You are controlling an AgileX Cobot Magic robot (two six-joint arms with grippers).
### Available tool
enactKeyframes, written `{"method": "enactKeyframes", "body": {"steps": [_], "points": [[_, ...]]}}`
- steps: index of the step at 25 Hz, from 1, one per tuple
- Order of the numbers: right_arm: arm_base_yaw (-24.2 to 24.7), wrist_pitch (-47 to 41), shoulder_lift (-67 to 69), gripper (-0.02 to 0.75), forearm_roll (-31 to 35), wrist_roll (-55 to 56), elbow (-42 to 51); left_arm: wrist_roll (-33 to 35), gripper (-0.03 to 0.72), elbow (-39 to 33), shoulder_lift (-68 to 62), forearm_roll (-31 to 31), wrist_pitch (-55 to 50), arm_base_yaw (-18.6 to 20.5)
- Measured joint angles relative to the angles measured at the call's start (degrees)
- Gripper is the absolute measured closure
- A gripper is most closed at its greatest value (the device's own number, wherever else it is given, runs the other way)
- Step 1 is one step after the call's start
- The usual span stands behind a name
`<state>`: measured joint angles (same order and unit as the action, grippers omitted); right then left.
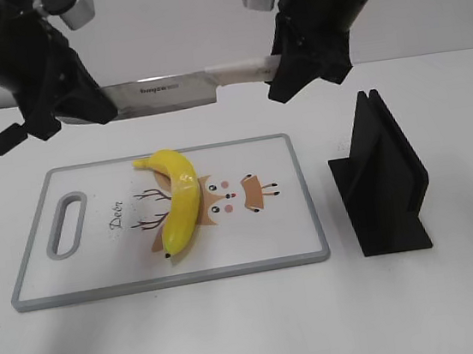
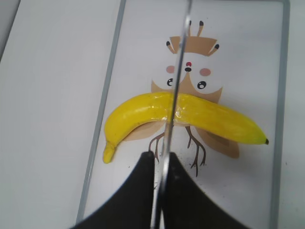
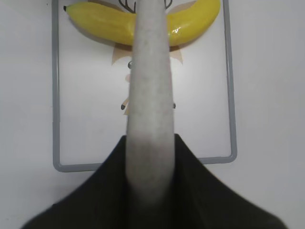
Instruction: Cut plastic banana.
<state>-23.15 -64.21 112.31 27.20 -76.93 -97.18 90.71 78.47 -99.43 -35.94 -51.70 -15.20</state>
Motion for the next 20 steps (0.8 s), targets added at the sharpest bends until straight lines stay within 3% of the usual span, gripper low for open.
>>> {"method": "enactKeyframes", "body": {"steps": [6, 20], "points": [[0.0, 1.2, 1.9, 0.568, -1.1, -0.7, 0.0, 0.4, 0.701, 0.0, -2.4, 0.1, -0.1, -0.1], [0.2, 6.1, 18.6, 0.562, -1.8, -0.6, -0.7, 1.1, 0.701, 1.1, -20.4, -0.9, 5.0, 0.0]]}}
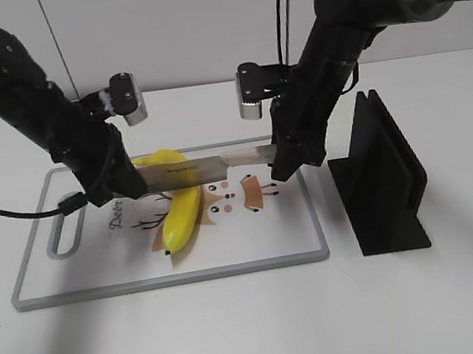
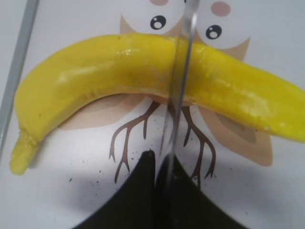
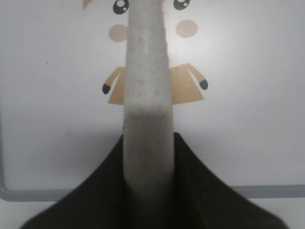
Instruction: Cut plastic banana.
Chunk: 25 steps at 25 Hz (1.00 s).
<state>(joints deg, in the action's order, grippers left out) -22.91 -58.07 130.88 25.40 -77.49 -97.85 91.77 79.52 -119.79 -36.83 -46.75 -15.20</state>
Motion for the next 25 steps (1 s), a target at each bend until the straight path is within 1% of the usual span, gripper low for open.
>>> {"method": "enactKeyframes", "body": {"steps": [9, 12, 19, 25], "points": [[-0.2, -0.5, -2.2, 0.562, -0.5, 1.5, 0.0, 0.0, 0.701, -0.5, 1.9, 0.6, 0.6, -0.1], [-0.2, -1.9, -5.2, 0.562, -0.6, 1.8, 0.2, 0.0, 0.701, -0.7, 5.5, 0.8, -0.7, -0.1], [-0.4, -8.3, -13.9, 0.565, -0.4, 2.7, 0.2, -0.5, 0.709, -0.7, 16.1, 1.8, -8.2, -0.2], [-0.4, -9.4, -17.0, 0.565, 0.0, 2.8, -0.5, -0.8, 0.712, -0.7, 21.3, 2.0, -9.6, -0.2]]}}
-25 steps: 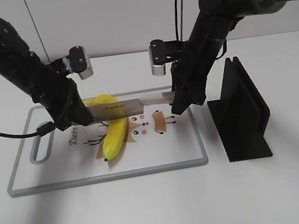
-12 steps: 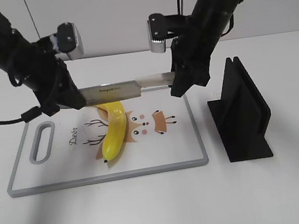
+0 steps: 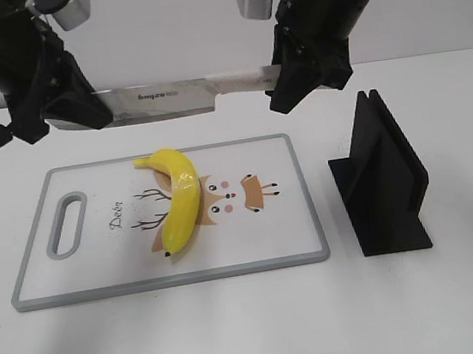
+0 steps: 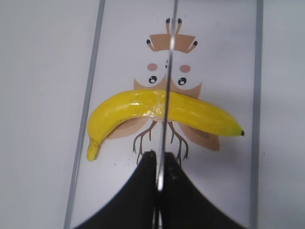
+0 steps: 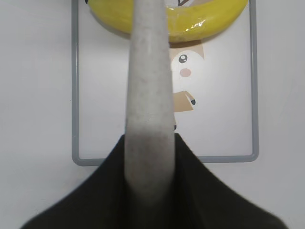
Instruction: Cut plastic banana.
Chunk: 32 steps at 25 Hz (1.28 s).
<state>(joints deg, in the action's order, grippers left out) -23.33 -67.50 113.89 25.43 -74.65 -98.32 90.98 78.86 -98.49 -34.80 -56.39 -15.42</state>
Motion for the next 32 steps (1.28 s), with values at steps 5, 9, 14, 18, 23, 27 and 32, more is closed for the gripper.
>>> {"method": "enactKeyframes", "body": {"steps": [5, 9, 14, 18, 23, 27, 32], "points": [[0.0, 0.0, 0.0, 0.565, -0.1, 0.1, -0.1, -0.1, 0.689, 0.0, 0.1, 0.0, 0.8, -0.1], [0.0, -0.4, 0.0, 0.568, -0.9, 0.9, -0.1, -0.5, 0.453, 0.0, 0.2, -2.3, 2.9, 0.1], [0.1, -0.6, 0.0, 0.568, -1.6, 1.2, -0.1, -0.8, 0.083, 0.0, 0.3, -5.0, 6.6, 0.1], [0.1, -2.2, 0.0, 0.568, -2.6, 9.9, -2.5, -9.0, 0.08, 0.0, 2.4, -3.3, 10.3, 0.1], [0.1, -2.4, 0.0, 0.568, -7.9, 35.8, -10.0, -37.9, 0.081, 0.0, 6.9, 10.8, 15.5, 0.2], [0.1, -2.4, -0.1, 0.568, -10.0, 44.9, -13.8, -63.4, 0.083, 1.6, 9.5, 26.8, 11.9, 0.2], [0.1, -2.5, -1.8, 0.568, -10.1, 53.5, -14.1, -82.0, 0.088, 5.0, 10.0, 40.0, -3.7, 0.6]]}}
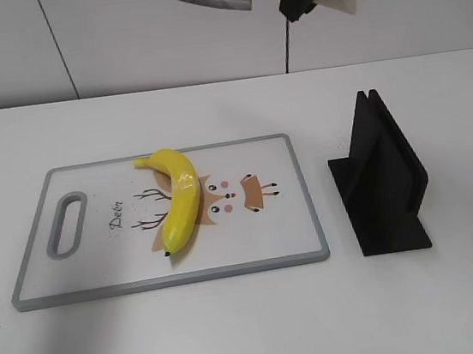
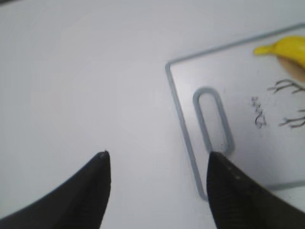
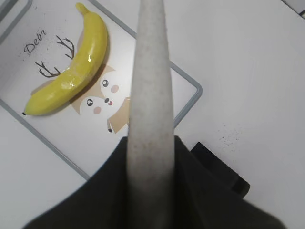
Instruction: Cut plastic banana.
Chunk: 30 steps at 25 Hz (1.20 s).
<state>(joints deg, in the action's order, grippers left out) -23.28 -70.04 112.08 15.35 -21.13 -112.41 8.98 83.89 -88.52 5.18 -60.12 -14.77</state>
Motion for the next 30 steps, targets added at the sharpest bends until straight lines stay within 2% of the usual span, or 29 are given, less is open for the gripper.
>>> {"method": "enactKeyframes", "body": {"steps": [2, 5, 9, 12, 16, 22, 30], "points": [[0.0, -0.1, -1.5, 0.568, -0.1, 1.9, 0.0, -1.6, 0.091, 0.0, 0.1, 0.3, -6.7, 1.1], [0.0, 0.0, -5.7, 0.568, 0.0, 5.7, 2.7, -2.3, 0.094, -1.9, 1.5, -1.3, -8.8, 3.7], [0.0, 0.0, -12.8, 0.568, -1.5, 12.0, 12.1, -2.5, 0.095, -10.0, 10.1, -5.9, -9.3, 8.1], [0.0, 3.3, -18.9, 0.568, -4.8, 17.9, 21.1, -2.5, 0.097, -17.8, 18.6, -6.9, -8.7, 9.8], [0.0, 8.6, -27.4, 0.568, -9.6, 26.4, 31.8, -2.5, 0.1, -26.6, 31.0, -7.1, -7.2, 10.1], [0.0, 11.7, -35.3, 0.568, -15.9, 37.3, 43.4, -2.5, 0.101, -36.4, 49.1, -7.2, -7.0, 10.1], [0.0, 18.9, -36.4, 0.568, -15.3, 38.5, 52.6, -2.6, 0.101, -47.7, 71.7, -7.2, -6.9, 10.1]]}}
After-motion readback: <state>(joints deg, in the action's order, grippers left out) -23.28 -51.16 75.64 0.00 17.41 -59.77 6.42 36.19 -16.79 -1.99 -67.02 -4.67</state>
